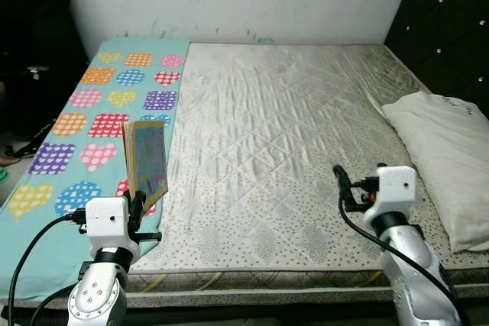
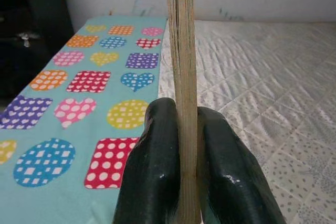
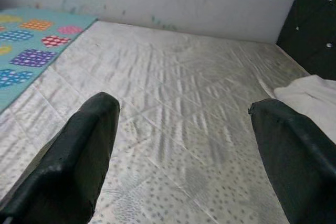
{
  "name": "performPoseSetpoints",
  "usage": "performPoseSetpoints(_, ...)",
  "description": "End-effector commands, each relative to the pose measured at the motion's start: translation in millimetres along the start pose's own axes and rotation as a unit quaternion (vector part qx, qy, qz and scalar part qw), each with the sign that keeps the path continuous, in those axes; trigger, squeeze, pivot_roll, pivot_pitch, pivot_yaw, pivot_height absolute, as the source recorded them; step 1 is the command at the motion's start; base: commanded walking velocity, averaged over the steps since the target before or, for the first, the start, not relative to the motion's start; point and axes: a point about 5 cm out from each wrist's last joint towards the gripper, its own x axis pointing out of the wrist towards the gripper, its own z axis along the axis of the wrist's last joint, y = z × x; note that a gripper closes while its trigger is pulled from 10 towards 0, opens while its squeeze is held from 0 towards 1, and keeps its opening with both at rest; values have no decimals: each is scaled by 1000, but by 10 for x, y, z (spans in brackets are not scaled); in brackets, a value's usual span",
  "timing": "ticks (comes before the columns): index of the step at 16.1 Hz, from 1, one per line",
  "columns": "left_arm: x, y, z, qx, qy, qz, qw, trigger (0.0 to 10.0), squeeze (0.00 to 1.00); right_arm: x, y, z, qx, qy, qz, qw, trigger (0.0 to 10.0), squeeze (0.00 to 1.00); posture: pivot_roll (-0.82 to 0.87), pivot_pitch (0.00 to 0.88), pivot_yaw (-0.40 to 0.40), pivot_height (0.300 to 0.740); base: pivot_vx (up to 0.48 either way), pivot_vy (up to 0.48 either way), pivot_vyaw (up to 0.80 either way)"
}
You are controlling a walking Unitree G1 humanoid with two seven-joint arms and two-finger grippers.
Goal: Clean up the room
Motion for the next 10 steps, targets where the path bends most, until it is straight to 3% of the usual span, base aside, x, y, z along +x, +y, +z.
performPoseSetpoints(1, 47, -35, 123, 0, -25, -9, 1000, 10000, 0, 19, 4, 58, -1, -9, 1, 1000, 10000, 0, -127, 0, -9, 740, 0, -244, 0)
performPoseSetpoints(10, 80, -53, 118, -4, -25, -13, 1000, 10000, 0, 36, 21, 47, 0, -8, 1, 1000, 10000, 0, -130, 0, -4, 740, 0, -321, 0)
